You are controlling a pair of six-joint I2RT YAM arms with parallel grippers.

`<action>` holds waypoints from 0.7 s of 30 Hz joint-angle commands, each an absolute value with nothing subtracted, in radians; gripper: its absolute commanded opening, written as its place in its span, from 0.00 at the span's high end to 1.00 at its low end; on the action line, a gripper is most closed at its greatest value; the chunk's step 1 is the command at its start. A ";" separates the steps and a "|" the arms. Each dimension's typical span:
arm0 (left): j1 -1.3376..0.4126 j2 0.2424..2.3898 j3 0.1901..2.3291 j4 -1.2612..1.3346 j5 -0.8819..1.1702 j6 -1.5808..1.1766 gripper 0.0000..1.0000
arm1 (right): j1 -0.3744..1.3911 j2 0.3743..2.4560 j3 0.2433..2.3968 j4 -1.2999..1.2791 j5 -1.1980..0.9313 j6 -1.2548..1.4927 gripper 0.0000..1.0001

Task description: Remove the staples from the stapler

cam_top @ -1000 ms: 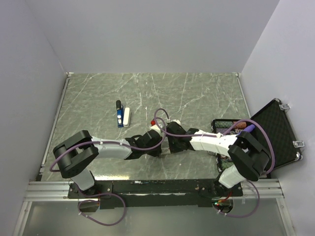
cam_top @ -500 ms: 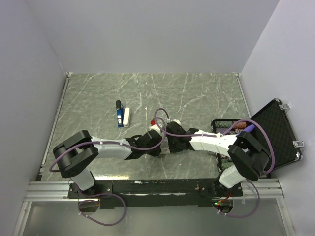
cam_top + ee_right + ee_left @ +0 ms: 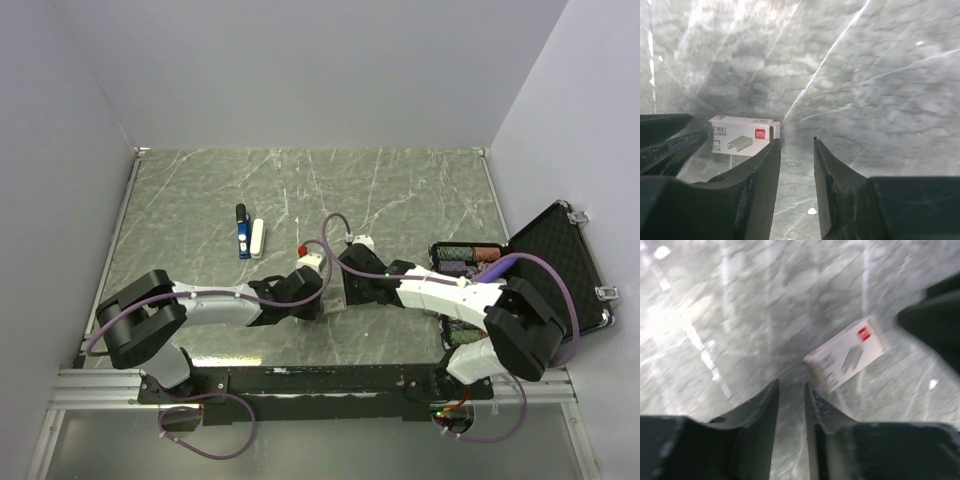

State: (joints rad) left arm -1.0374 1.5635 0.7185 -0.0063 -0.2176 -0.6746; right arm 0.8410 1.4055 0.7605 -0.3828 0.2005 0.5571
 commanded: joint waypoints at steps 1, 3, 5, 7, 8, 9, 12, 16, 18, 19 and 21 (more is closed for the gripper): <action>-1.042 1.490 0.709 -0.124 -0.279 -0.683 0.64 | 0.824 1.332 0.772 -0.406 0.278 0.549 0.57; -1.042 1.460 0.716 -0.149 -0.299 -0.683 0.59 | 0.822 1.309 0.778 -0.411 0.297 0.537 0.51; -1.042 1.431 0.722 -0.175 -0.322 -0.686 0.54 | 0.822 1.286 0.782 -0.413 0.319 0.523 0.47; -1.040 1.398 0.727 -0.198 -0.344 -0.686 0.48 | 0.821 1.258 0.787 -0.414 0.340 0.508 0.42; -1.042 1.379 0.730 -0.212 -0.365 -0.687 0.46 | 0.821 1.234 0.785 -0.410 0.350 0.499 0.38; -1.042 1.346 0.726 -0.216 -0.377 -0.689 0.44 | 0.822 1.211 0.782 -0.403 0.356 0.492 0.33; -1.042 1.234 0.715 -0.213 -0.416 -0.678 0.33 | 0.819 1.140 0.776 -0.384 0.368 0.459 0.19; -1.042 1.155 0.758 -0.259 -0.468 -0.646 0.25 | 0.821 1.049 0.784 -0.376 0.386 0.404 0.04; -1.042 1.146 0.788 -0.287 -0.494 -0.631 0.22 | 0.819 1.029 0.807 -0.397 0.403 0.385 0.01; -1.042 1.140 0.801 -0.297 -0.505 -0.623 0.21 | 0.819 1.022 0.819 -0.411 0.411 0.377 0.00; -1.040 1.129 0.816 -0.301 -0.515 -0.608 0.20 | 0.819 1.008 0.841 -0.432 0.420 0.365 0.00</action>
State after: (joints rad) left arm -1.0374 1.1496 0.7620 -0.2596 -0.4450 -0.6487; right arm 0.8238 1.0412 0.7715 -0.4091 0.3664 0.4191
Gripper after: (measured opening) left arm 0.795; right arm 0.995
